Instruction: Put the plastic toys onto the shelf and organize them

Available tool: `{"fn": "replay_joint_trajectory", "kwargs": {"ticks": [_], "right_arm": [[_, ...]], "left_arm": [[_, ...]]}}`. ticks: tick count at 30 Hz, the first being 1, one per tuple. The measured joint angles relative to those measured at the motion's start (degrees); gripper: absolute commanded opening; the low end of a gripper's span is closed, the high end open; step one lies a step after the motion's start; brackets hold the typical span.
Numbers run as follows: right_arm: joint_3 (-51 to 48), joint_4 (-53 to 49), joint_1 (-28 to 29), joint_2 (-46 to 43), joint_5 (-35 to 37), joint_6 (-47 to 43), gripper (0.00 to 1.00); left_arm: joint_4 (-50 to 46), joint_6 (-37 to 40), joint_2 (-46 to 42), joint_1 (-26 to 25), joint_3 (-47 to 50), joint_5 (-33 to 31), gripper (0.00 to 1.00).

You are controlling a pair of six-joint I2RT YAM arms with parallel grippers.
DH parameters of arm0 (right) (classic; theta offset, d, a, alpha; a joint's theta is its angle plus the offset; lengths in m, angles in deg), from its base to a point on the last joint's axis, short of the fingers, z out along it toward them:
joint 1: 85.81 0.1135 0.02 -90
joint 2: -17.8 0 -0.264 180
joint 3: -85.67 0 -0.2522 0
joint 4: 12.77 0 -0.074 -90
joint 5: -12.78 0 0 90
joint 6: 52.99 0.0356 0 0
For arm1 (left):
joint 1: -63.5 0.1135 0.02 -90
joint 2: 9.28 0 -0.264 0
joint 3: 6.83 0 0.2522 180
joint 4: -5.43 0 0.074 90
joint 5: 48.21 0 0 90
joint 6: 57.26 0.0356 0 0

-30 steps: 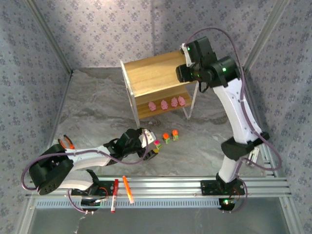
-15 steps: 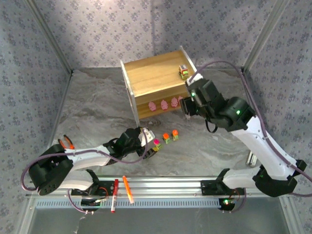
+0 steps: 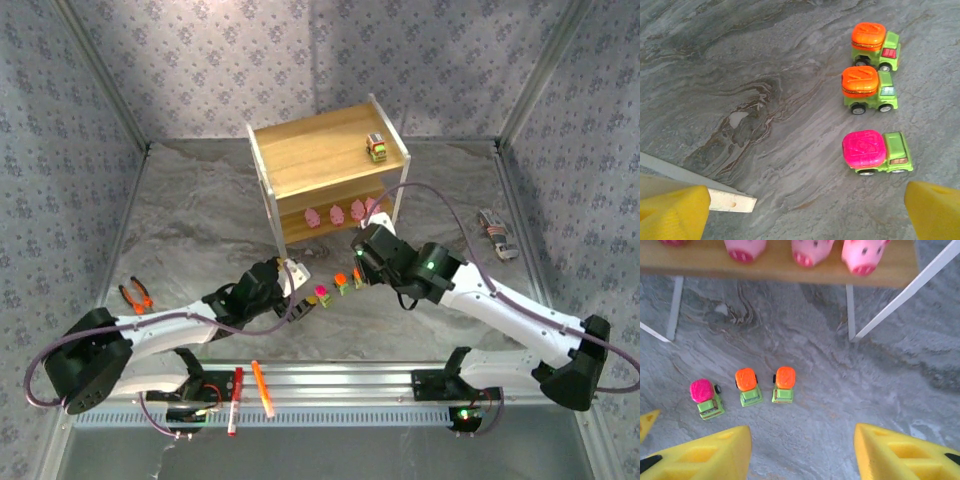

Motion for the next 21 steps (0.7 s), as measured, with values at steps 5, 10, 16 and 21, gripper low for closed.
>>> {"fn": "replay_joint_trajectory", "kwargs": {"ticks": [5,10,16,21], "right_arm": [[-5.33,4.66,-0.55,1.29,-2.95,1.6,0.53],[-8.74,9.33,-2.05,2.51,-5.81,2.36,0.5],[-11.98,15.26,-5.92,4.15,-9.68,2.36,0.48],[-12.61,19.23,-7.85,7.89,-12.57,2.08,0.45]], "left_arm": [[-1.53,-0.02,-0.13,0.09,0.0,0.7,1.0],[-2.93,0.02,-0.17,0.11,0.0,2.34,0.99],[-3.8,0.02,-0.17,0.09,0.0,3.54,1.0],[-3.8,0.11,-0.13,0.09,0.0,3.96,1.0]]}}
